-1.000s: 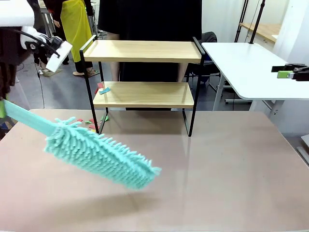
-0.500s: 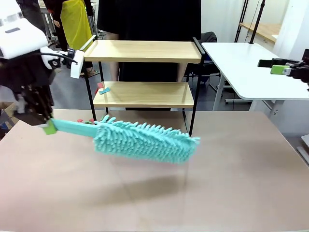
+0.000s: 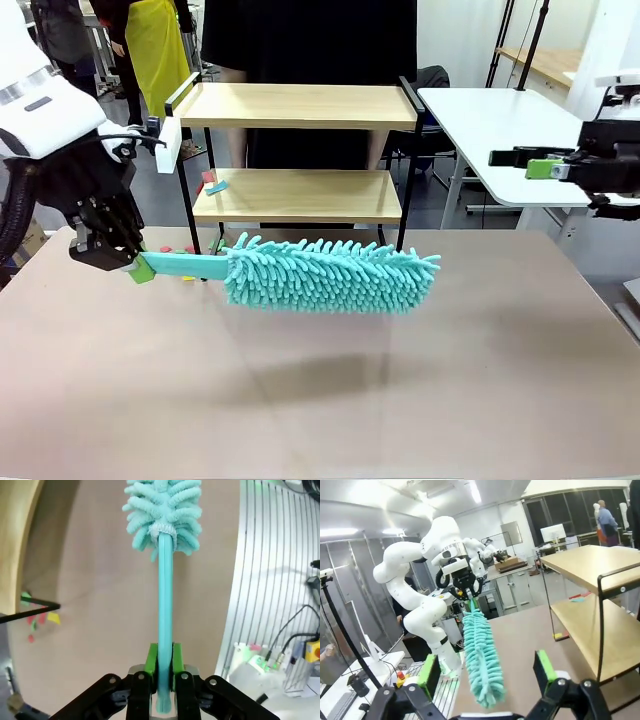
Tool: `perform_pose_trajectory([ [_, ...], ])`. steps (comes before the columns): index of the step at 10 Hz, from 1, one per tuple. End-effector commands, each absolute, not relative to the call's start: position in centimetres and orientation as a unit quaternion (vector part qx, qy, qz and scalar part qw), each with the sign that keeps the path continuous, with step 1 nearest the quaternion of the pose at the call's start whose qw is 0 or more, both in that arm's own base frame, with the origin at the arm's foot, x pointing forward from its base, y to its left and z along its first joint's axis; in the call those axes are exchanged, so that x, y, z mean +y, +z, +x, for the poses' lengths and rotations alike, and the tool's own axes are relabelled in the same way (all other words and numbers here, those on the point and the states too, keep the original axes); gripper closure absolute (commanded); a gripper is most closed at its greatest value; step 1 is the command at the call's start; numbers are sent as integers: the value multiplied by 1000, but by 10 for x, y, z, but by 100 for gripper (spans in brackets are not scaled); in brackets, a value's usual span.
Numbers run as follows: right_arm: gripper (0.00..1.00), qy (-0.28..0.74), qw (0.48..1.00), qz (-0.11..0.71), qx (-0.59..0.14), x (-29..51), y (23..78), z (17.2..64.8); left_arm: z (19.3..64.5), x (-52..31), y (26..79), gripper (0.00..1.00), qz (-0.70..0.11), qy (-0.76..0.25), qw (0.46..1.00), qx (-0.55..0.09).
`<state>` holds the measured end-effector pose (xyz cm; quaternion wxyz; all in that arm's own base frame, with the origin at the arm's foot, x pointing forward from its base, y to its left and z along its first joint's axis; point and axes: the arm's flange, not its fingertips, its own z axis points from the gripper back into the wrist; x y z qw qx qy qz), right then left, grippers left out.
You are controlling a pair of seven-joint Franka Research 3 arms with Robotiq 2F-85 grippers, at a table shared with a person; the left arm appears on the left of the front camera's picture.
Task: Clean the shelf.
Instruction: Hand the Duster back to the human.
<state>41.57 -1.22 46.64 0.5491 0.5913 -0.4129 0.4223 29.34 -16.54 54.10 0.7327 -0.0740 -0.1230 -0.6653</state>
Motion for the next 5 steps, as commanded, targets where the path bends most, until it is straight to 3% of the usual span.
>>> perform_pose_trajectory([
  [1, 0, 426, 547, 596, -406, -5, 465, 415, 295, -165, 540, 86, -77, -667, 730, -129],
  [2, 0, 447, 572, 528, -441, 8, 459, 394, 311, -168, 531, 86, -107, -611, 775, -123],
  [5, 0, 483, 564, 417, -524, 44, 439, 364, 344, -178, 500, 86, -167, -640, 731, -165],
])
